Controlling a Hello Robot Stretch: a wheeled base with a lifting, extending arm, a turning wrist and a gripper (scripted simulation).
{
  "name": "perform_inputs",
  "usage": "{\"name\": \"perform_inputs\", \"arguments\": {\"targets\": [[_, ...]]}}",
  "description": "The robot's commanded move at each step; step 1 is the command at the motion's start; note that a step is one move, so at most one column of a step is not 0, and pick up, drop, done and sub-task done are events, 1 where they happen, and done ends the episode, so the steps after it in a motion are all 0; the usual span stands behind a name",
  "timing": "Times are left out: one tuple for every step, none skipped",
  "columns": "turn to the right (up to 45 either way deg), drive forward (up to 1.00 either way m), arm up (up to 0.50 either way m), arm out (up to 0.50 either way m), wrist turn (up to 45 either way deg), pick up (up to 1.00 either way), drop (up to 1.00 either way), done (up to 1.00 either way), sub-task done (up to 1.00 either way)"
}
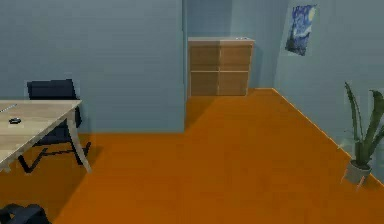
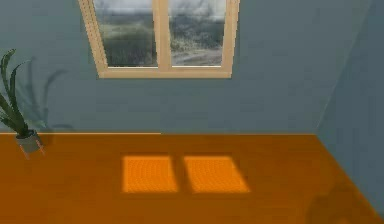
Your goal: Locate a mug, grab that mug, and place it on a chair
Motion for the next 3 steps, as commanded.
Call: {"name": "perform_inputs", "arguments": {"targets": [[-9.0, 0.0, 0.0, 0.0, 0.0, 0.0, 0.0, 0.0, 0.0], [0.0, 1.0, 0.0, 0.0, 0.0, 0.0, 0.0, 0.0, 0.0], [-12.0, 0.0, 0.0, 0.0, 0.0, 0.0, 0.0, 0.0, 0.0]]}}
